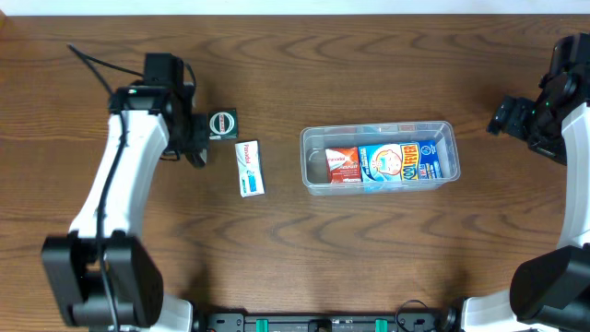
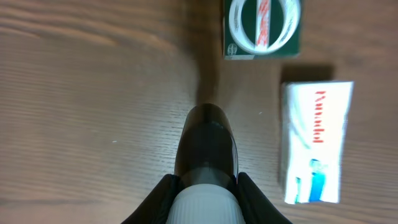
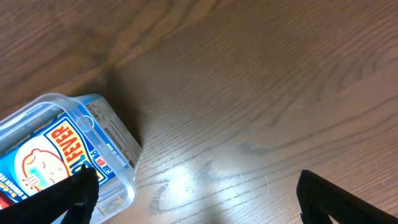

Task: Pack container
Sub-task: 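Lower the left gripper and grasp the bottle by its white cap, then lift the bottle and carry it over the container's left end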

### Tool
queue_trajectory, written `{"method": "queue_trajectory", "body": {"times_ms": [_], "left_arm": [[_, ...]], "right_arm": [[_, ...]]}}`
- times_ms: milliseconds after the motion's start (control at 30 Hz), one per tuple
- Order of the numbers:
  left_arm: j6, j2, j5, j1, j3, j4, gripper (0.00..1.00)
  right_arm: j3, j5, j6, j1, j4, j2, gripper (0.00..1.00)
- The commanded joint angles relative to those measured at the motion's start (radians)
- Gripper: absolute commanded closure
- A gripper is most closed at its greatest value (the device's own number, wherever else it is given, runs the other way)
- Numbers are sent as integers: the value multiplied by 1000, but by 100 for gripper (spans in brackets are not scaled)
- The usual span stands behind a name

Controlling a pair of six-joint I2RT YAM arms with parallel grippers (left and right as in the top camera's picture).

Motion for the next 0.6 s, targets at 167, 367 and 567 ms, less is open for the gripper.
{"method": "queue_trajectory", "body": {"times_ms": [167,367,567], "left_arm": [[-126,-109,-11,-136,169,-90,73],[-249,-108,-12,-295,248,-100,73],[-339,-106,-12,-418,257,-89,73]], "right_arm": [[0,3,-13,-8,0,-2,1],[0,3,-13,-8,0,-2,1],[0,3,-13,-8,0,-2,1]]}}
